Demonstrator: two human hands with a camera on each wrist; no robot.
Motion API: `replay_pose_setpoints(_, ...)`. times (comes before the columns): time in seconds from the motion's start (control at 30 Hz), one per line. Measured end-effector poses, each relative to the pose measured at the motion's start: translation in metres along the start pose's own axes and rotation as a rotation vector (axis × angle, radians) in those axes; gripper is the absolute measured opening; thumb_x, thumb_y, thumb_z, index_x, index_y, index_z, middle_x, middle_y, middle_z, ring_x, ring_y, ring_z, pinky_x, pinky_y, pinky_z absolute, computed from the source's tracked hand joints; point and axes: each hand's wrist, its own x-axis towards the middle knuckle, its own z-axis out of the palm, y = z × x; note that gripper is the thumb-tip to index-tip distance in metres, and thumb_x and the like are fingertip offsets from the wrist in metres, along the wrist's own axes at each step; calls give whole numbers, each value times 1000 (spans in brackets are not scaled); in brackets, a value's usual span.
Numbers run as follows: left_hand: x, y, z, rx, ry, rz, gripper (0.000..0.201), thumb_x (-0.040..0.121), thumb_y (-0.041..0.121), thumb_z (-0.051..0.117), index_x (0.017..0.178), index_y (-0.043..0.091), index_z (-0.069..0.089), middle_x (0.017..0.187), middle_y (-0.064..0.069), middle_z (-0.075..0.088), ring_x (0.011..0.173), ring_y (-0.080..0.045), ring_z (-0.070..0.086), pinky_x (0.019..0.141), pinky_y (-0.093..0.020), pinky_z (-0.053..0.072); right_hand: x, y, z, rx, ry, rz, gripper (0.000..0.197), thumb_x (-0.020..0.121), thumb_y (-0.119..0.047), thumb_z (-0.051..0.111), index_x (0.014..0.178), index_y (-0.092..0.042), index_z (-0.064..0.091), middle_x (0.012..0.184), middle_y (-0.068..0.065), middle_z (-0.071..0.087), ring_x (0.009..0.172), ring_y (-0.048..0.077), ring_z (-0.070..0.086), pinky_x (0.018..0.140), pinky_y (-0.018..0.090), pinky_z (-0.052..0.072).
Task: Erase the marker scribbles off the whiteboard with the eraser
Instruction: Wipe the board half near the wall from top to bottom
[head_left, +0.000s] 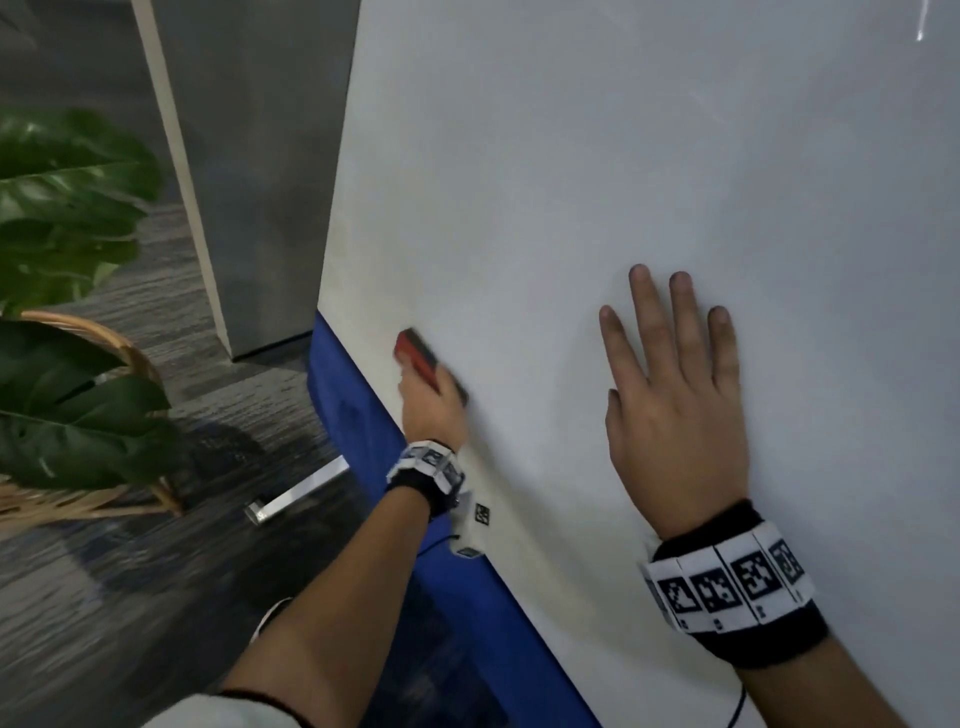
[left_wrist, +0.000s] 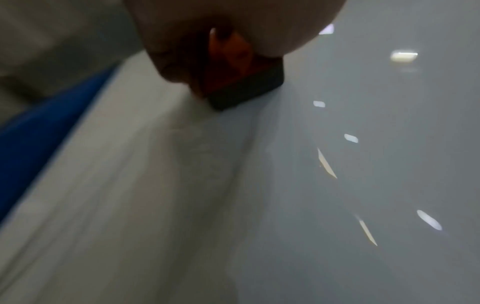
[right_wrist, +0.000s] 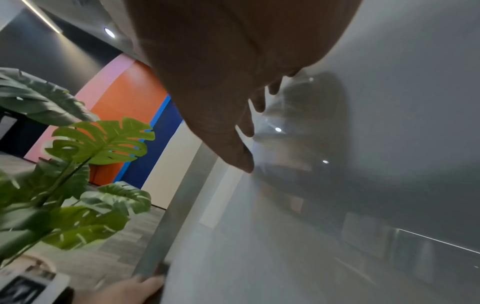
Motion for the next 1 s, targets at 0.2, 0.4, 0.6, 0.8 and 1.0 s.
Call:
replay_pose_setpoints(0.2,-46,25,11,20,-17,218,69,104,48,44,161,21,15,143,1,47,121,-14,55,100,-26,47,-21,-2,9,-35,-42,-20,75,93,-8,64,160,-7,31,171,16,7,158,37,4,128,49,-8)
replay_pose_setpoints(0.4,-70,-30,22,-46,-75,-31,70,106,44,40,163,21,8,152,-6,45,130,-28,55,104,-33,44,-22,1,10,-30,-30,-27,73,93,-8,62,159,-7,32,171,15,8,158,36,6,128,47,-9)
replay_pose_setpoints(0.6,-112,-9,31,-96,-124,-1,69,107,43,41,163,23,6,157,-1,40,131,-19,52,110,-35,44,-23,-4,13,-40,-37,-2,72,95,-10,62,159,-7,30,171,15,6,158,36,4,127,47,-11)
replay_pose_setpoints(0.8,-86,-83,45,-51,-109,-350,66,109,36,37,163,16,6,158,-20,38,138,-39,47,116,-40,38,-24,-3,17,-63,-51,-12,76,95,-13,63,161,-8,26,172,15,3,157,36,1,126,46,-15)
replay_pose_setpoints(1.0,-75,-77,56,-80,-5,-547,60,110,26,35,162,10,9,156,-28,35,140,-42,41,115,-40,32,-24,-8,25,-103,-20,3,76,98,-17,60,162,-9,21,172,15,1,157,36,-1,125,48,-16)
